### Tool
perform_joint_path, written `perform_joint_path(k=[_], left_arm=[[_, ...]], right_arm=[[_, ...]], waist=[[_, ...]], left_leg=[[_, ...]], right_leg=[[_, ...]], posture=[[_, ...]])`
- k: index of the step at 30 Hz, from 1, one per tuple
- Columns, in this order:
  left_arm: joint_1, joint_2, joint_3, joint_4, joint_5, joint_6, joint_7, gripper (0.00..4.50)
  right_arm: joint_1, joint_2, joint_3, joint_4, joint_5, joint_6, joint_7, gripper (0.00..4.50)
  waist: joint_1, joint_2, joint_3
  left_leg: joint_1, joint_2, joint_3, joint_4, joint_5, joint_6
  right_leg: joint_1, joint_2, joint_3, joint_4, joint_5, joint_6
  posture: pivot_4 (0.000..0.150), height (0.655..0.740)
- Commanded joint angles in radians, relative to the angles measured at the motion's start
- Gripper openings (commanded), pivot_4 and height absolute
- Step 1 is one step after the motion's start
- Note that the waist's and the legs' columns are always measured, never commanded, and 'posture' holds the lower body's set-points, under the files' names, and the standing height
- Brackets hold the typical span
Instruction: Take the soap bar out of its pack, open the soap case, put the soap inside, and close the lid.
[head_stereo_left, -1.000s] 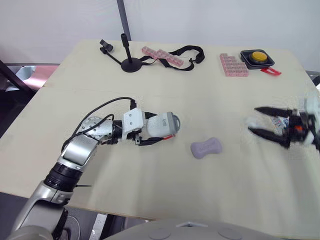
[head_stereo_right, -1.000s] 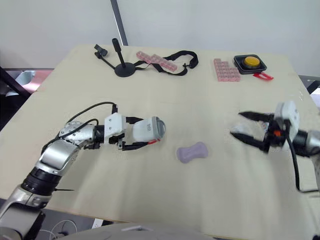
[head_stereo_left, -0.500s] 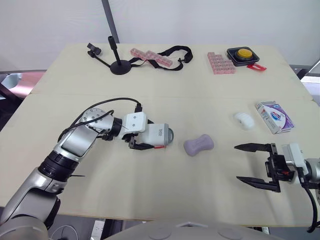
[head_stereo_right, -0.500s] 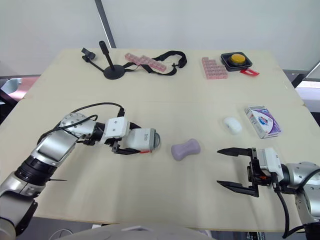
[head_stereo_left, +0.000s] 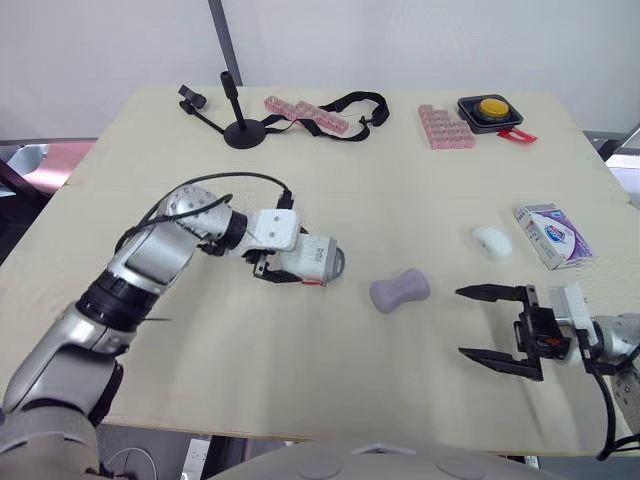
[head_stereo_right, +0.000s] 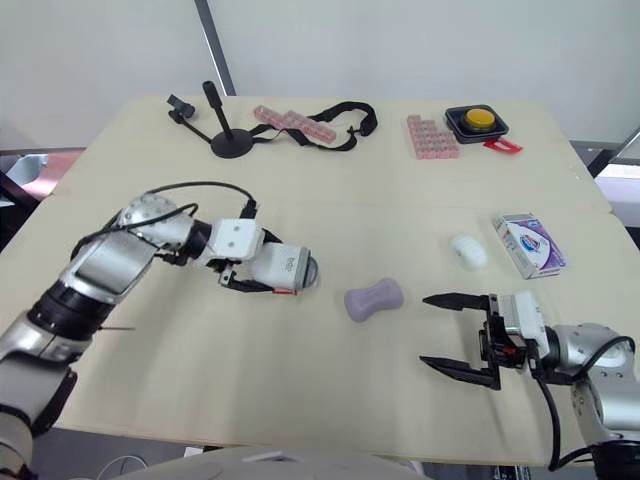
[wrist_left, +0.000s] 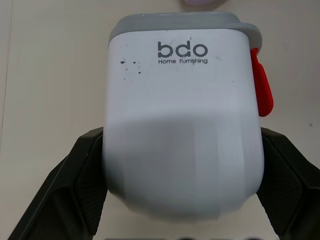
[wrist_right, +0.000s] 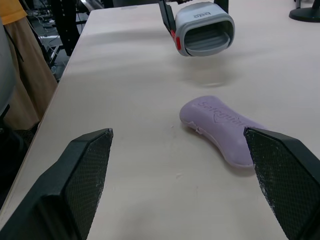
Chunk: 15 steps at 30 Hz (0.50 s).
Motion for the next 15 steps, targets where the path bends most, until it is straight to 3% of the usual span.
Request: perform_joint_path(k=[1, 15], left_arm=[[-0.046, 0.028, -0.029, -0.021, 0.026, 0.039, -0.061, 3.47], [-0.09, 0.036, -0.077, -0.103, 0.049, 0.193, -0.115, 3.47]], right_arm=[[-0.012, -0.001, -0.005, 0.002, 0.001, -0.014, -0.009, 4.47], [-0.007, 0.01, 0.003, 0.009, -0.006, -0.025, -0.036, 4.47]], waist=[[-0.001, 0.0, 0.0], [0.0, 0.0, 0.0]], left_leg=[[0.0, 0.0, 0.0, 0.0, 0.0, 0.0], [-0.001, 0.0, 0.0, -0.001, 0.0, 0.002]], right_leg=[[0.0, 0.0, 0.0, 0.0, 0.0, 0.0], [0.0, -0.001, -0.001, 0.0, -0.001, -0.001]], posture=[[0.15, 0.7343], [0.15, 0.7343]])
